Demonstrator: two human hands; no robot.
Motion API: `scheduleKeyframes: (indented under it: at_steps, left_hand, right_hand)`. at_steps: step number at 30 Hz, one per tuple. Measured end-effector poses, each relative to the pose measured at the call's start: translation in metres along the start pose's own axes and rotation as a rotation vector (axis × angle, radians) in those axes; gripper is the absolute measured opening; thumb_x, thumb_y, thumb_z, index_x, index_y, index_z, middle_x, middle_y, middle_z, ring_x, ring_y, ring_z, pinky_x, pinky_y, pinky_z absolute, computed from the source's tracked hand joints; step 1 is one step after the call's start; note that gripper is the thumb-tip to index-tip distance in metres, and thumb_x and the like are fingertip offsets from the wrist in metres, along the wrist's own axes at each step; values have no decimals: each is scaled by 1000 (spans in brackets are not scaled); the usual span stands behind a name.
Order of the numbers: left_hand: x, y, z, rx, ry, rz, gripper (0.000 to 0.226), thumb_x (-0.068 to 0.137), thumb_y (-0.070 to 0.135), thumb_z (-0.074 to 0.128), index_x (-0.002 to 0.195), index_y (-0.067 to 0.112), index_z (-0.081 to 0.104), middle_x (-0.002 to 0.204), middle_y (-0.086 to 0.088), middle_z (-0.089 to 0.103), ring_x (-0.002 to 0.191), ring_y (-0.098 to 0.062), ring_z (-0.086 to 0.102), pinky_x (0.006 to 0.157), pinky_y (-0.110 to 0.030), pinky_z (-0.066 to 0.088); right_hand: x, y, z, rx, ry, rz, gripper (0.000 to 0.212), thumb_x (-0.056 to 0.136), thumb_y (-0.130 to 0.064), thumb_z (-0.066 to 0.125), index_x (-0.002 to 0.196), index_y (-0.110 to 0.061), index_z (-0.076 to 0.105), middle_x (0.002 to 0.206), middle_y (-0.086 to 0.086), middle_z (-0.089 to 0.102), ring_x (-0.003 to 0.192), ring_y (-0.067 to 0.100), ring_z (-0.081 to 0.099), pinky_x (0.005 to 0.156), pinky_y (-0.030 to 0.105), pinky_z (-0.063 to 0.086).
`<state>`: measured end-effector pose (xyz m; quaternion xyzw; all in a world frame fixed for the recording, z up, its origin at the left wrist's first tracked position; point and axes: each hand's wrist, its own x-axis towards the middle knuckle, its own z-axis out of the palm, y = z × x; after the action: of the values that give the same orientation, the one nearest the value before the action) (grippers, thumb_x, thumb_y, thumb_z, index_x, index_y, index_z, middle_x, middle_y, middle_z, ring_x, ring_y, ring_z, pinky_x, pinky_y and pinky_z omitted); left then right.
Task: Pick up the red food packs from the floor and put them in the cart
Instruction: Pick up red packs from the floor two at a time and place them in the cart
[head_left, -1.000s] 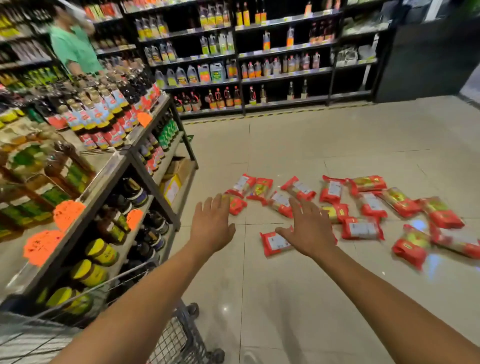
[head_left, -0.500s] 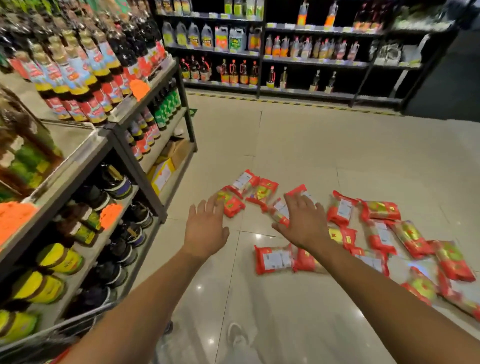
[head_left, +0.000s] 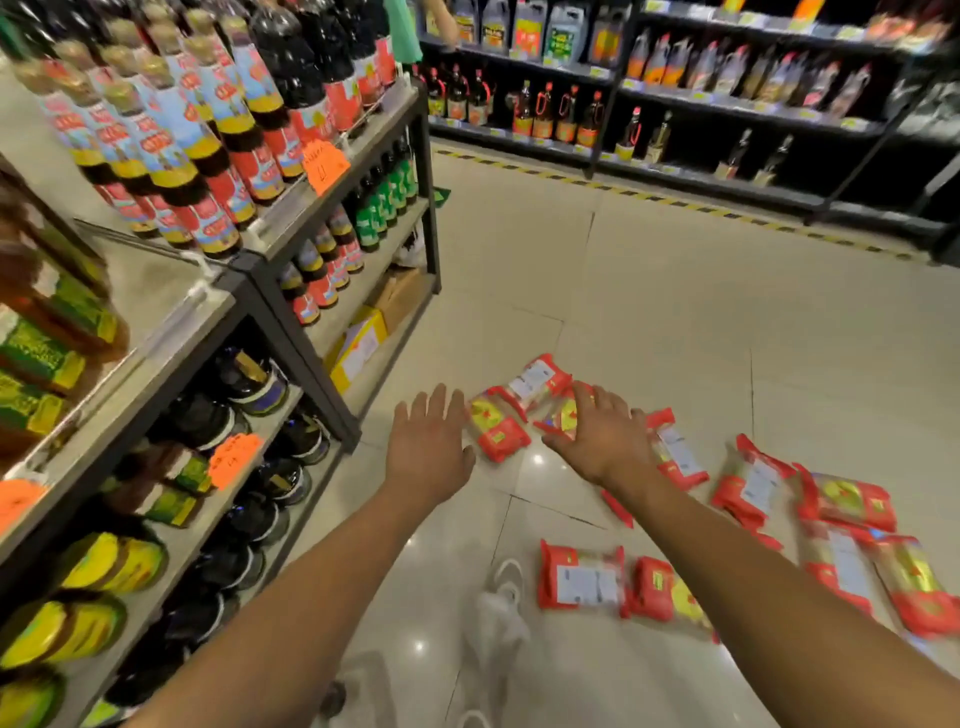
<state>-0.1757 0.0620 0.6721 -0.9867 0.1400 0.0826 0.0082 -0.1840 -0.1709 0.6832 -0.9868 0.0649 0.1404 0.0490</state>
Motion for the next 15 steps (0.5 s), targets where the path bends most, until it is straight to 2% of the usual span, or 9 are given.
scheduleKeyframes:
  at_steps: [7, 11, 15]
  left_hand:
    - [122, -16, -13, 33, -59, 24, 81, 97, 50, 50, 161, 11, 19, 167, -14, 24, 150, -34, 29, 121, -49, 23]
    - [187, -23, 1, -56, -119, 19, 80, 87, 44, 65, 153, 7, 40, 158, -19, 41, 140, -40, 43, 115, -53, 34]
    - [257, -38, 33, -84, -188, 18, 78, 88, 43, 62, 155, 11, 36, 161, -15, 38, 144, -37, 38, 116, -53, 30]
  right_hand:
    - [143, -9, -24, 55, -42, 10, 93, 89, -75, 45, 161, -20, 23, 161, 13, 37, 146, 32, 36, 112, 48, 31]
    - [201, -11, -16, 73, -96, 43, 92, 90, -76, 44, 160, -20, 24, 162, 12, 35, 148, 32, 34, 113, 49, 30]
    - [268, -9, 6, 75, -187, 105, 98, 87, -80, 42, 161, -19, 22, 164, 14, 33, 150, 34, 31, 117, 51, 29]
